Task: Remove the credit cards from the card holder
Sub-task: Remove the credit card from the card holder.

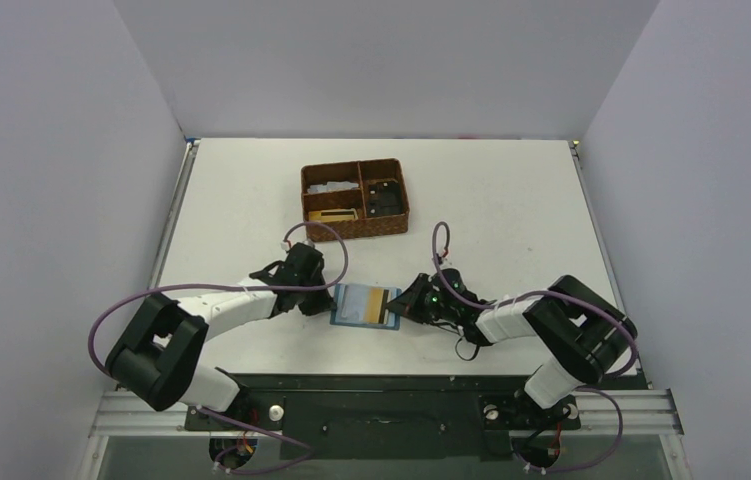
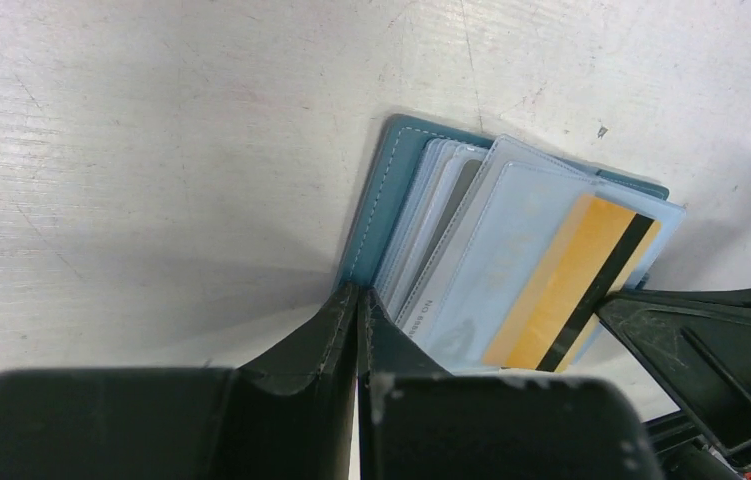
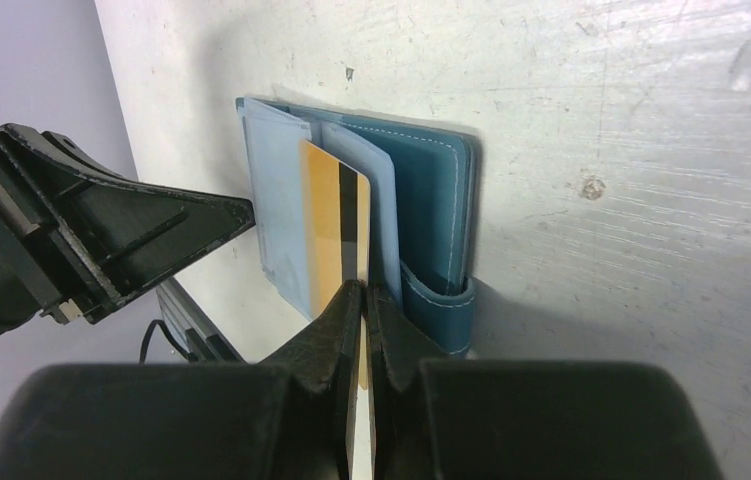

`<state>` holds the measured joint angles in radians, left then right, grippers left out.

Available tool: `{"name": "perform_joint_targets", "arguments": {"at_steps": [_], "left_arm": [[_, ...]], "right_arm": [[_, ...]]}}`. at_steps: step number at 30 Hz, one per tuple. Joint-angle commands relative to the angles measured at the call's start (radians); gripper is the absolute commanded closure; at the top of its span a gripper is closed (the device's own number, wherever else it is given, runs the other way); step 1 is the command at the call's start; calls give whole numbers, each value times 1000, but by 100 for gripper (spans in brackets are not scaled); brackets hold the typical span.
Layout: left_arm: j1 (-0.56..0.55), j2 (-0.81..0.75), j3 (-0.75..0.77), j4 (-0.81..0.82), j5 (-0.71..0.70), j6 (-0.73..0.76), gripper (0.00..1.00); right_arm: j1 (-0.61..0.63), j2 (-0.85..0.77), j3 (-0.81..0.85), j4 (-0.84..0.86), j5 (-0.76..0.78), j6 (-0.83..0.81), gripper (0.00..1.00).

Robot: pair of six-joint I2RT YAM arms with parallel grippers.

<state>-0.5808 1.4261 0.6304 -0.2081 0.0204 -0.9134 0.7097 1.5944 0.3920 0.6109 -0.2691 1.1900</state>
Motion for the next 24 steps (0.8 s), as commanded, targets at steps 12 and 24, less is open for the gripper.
{"name": "perform_joint_targets", "arguments": {"at_steps": [12,24], "left_arm": [[4,-20,6,-58,-36,21,100],[5,-108,116,-149,-21,84,97]], "right_arm": [[-17,-137,-13,-108,42,-41,100],[-17,-214,37,-196,34,-59,100]]}}
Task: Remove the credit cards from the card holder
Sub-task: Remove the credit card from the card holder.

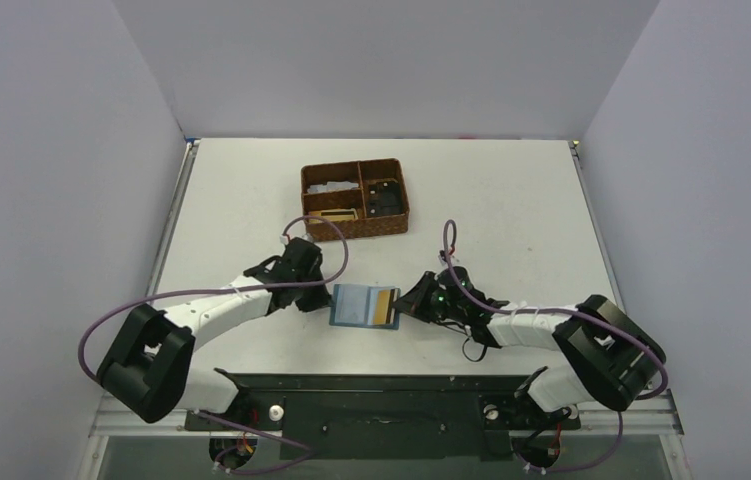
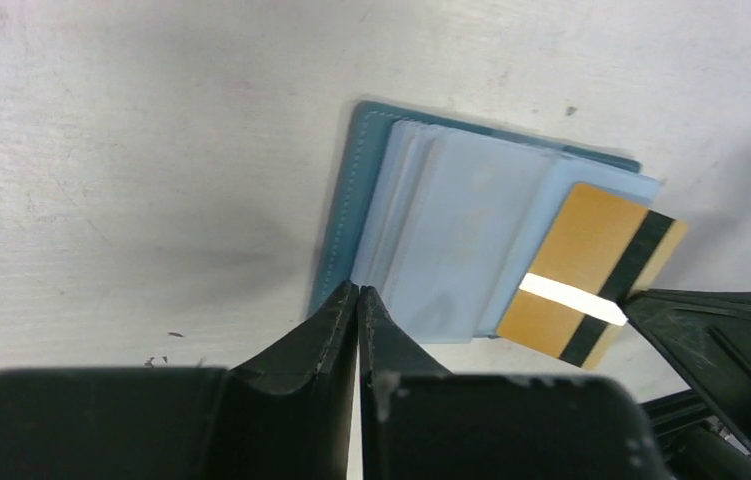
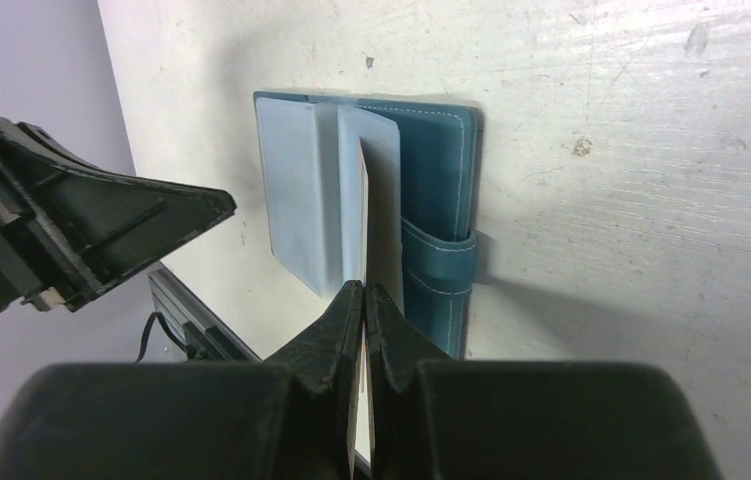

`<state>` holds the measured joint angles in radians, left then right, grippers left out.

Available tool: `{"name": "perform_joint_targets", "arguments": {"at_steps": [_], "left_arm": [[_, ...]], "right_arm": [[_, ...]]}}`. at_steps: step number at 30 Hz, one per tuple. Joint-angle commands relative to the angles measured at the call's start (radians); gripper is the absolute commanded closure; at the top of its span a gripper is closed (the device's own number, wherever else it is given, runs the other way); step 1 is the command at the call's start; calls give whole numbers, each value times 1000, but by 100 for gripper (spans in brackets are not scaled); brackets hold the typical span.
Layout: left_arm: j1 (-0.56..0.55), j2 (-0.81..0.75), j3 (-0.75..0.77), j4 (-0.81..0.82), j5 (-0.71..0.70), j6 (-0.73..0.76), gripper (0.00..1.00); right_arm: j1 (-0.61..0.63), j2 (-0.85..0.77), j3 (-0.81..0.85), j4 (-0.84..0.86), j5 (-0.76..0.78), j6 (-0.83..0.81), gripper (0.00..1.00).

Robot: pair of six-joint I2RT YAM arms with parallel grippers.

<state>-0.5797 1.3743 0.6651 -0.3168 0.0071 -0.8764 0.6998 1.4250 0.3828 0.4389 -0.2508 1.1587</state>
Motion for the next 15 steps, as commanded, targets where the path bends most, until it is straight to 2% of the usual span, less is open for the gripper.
{"name": "perform_joint_targets", "arguments": {"at_steps": [1,3,5,7,15], "left_arm": [[5,-66,97,-43,15,51,95],[6,-77,120,-50,50,66,86],[10,-84,136,-46,96,79,71],[13,-90,146,-41,138,83,66],[56,-126,125,61,331,66,59]], "right_arm": [[-7,-53,49,-34,15,-30,100],[-8,-65,59,-48,15,-32,100],[-9,-76,67,-61,13,-34,100],[-9,-91,77,-73,10,-35,100],[-7,-164,125,-139,-3,-40,100]]}}
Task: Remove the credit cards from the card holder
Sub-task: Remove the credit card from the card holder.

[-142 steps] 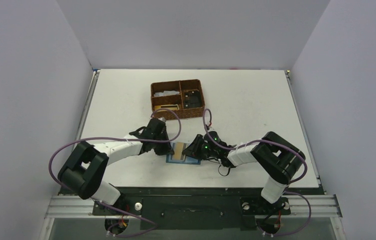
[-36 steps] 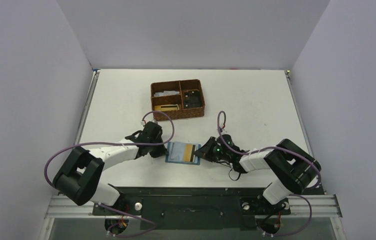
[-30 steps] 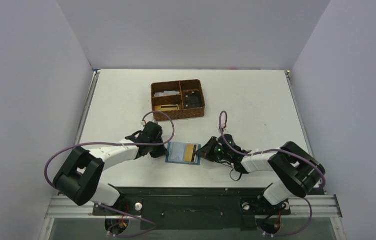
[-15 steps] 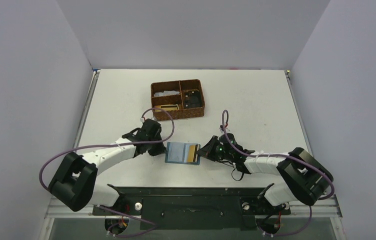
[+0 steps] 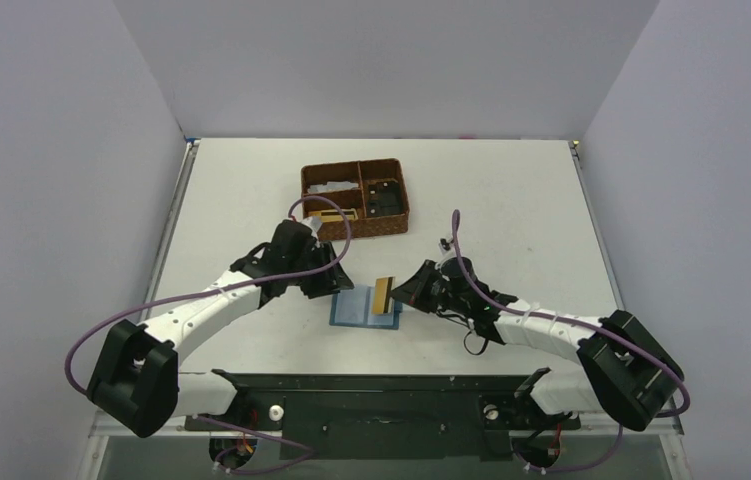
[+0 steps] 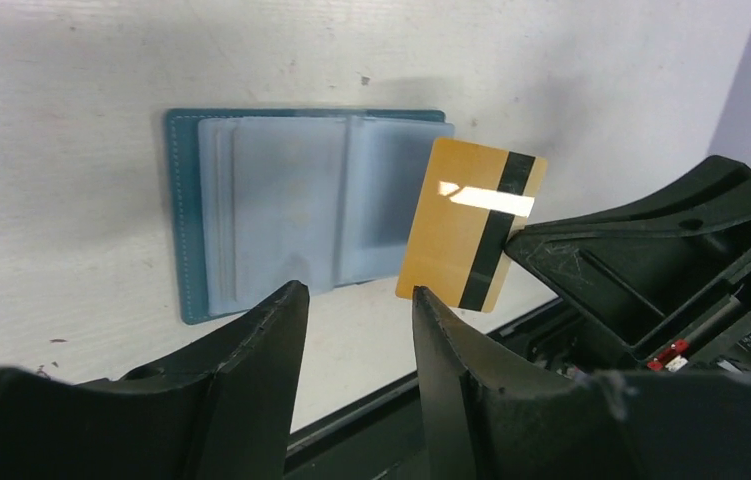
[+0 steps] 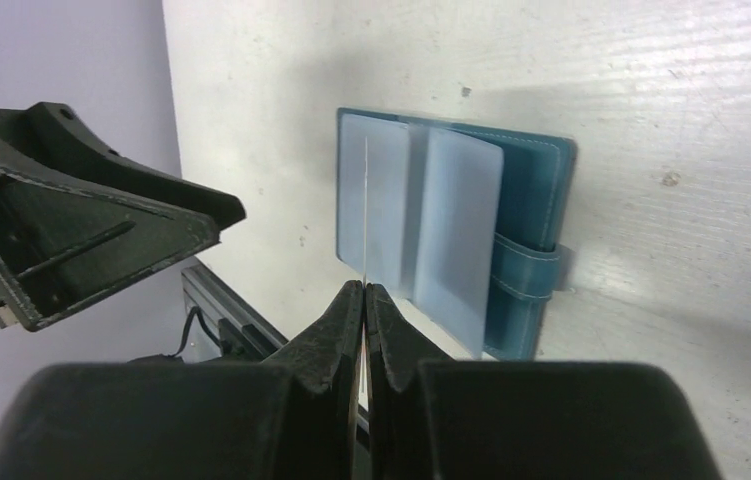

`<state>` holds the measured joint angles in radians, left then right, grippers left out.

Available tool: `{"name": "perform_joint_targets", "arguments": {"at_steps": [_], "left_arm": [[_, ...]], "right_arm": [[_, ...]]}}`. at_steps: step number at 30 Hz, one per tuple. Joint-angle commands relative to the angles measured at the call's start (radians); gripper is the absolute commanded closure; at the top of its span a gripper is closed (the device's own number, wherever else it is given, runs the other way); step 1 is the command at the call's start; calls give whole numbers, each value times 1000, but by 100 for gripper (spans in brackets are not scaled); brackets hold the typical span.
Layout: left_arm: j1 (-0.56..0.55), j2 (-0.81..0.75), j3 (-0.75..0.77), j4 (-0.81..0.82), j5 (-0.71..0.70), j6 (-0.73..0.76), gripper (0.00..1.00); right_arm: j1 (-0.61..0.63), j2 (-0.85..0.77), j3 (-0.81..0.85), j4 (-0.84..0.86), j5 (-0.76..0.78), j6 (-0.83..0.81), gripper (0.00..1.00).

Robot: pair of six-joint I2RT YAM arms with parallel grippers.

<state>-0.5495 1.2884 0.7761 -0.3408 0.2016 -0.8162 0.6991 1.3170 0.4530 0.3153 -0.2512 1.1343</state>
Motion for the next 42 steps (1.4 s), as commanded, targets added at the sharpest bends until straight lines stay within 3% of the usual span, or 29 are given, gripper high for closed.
{"name": "perform_joint_targets", "arguments": {"at_steps": [1,18,32,36,42], "left_arm": [[30,-43,5,95,151,3,59],[134,-72,-113,486,510,-173,54],[140,-53,-154,701,609,-309,54],[140,-57,-159,717,617,-322,62],[139,-56,-167,731,623,-335,91]], "right_arm": [[-7,-70,58,-20,-6,-12,100],[-7,-179,148,11,-112,78,100],[5,-168,152,107,-161,141,100],[8,-168,151,102,-155,134,100],[12,-163,167,67,-149,110,100]]}}
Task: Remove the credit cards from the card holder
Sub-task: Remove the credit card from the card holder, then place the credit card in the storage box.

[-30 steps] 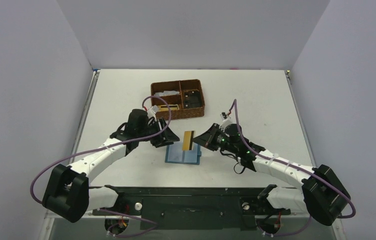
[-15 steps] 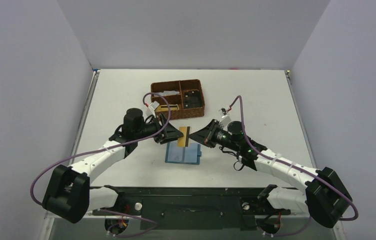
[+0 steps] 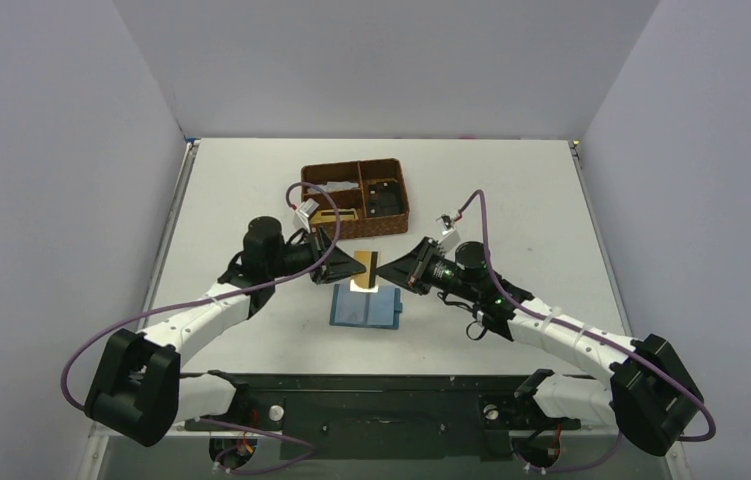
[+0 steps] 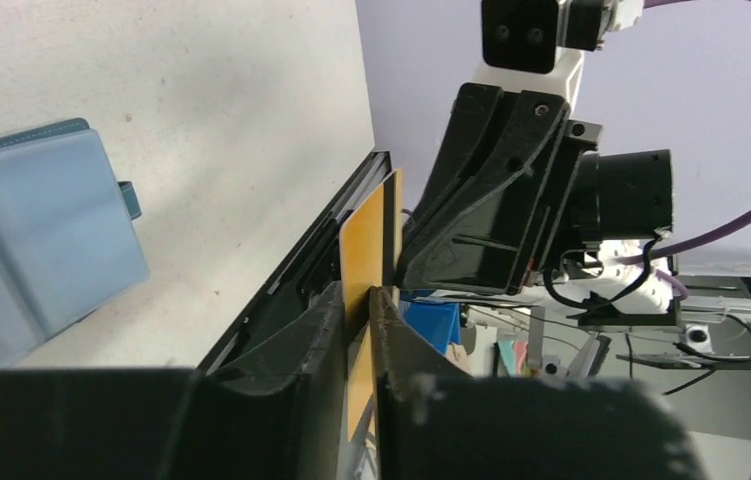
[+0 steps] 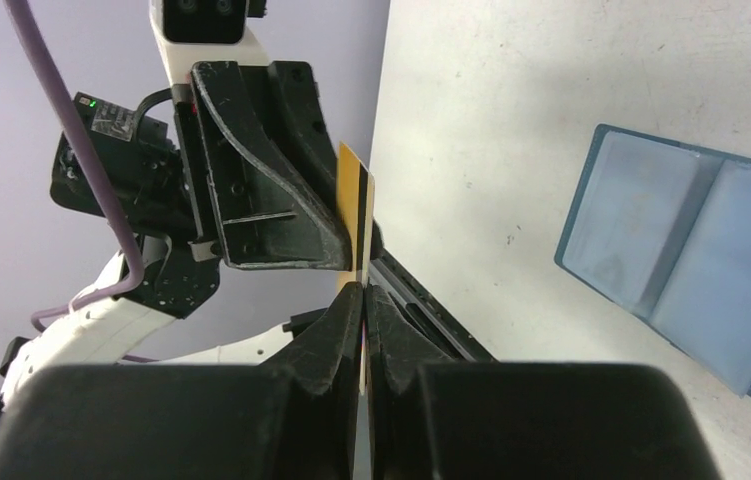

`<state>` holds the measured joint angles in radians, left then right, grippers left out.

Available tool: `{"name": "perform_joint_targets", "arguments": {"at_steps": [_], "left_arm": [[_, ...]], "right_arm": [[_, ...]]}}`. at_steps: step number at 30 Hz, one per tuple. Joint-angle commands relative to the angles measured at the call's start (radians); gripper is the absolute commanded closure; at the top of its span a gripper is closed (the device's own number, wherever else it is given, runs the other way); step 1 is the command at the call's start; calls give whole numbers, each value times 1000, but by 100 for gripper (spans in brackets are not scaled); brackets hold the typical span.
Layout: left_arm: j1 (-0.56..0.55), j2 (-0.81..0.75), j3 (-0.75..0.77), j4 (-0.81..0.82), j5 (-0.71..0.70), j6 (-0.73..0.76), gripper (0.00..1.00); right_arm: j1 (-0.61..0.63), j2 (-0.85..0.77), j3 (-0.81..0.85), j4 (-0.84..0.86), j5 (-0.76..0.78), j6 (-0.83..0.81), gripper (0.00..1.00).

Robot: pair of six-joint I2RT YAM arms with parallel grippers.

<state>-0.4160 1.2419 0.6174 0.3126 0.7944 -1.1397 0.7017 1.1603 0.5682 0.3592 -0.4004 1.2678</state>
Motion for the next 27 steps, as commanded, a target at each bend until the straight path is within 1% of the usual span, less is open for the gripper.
{"name": "perform_joint_targets", "arguments": {"at_steps": [1,6,7,8,9,10,11,12,13,14,16,22,27], "left_arm": [[5,-12,-10,79,30,-13,100],[5,-34,-24,81,20,-22,100],[5,-43,-24,72,16,-22,100],[5,-46,-23,65,14,-19,100],[5,-53,-23,50,7,-17,100],[5,-58,-22,44,5,-13,100],[5,-63,-21,32,-3,-9,100],[5,-66,-21,28,-9,-8,100],[5,-71,-21,26,-12,-8,100],[5,-73,-21,24,-16,-9,100],[5,-79,-16,14,-26,-9,100],[5,-99,15,-46,-64,9,100],[5,-104,75,-184,-142,64,100]], "right_arm": [[11,-3,56,16,0,-26,100],[15,-2,73,-22,11,-49,100],[19,-4,82,-33,20,-55,98],[21,-5,86,-54,26,-68,89],[26,-8,95,-66,36,-73,83],[28,-9,100,-91,42,-86,71],[29,-10,109,-101,52,-92,66],[30,-11,112,-119,55,-103,58],[33,-11,120,-128,60,-107,55],[33,-11,123,-142,63,-115,49],[33,-14,132,-162,72,-126,43],[32,-33,164,-258,121,-183,32],[20,-85,182,-372,230,-226,27]]}}
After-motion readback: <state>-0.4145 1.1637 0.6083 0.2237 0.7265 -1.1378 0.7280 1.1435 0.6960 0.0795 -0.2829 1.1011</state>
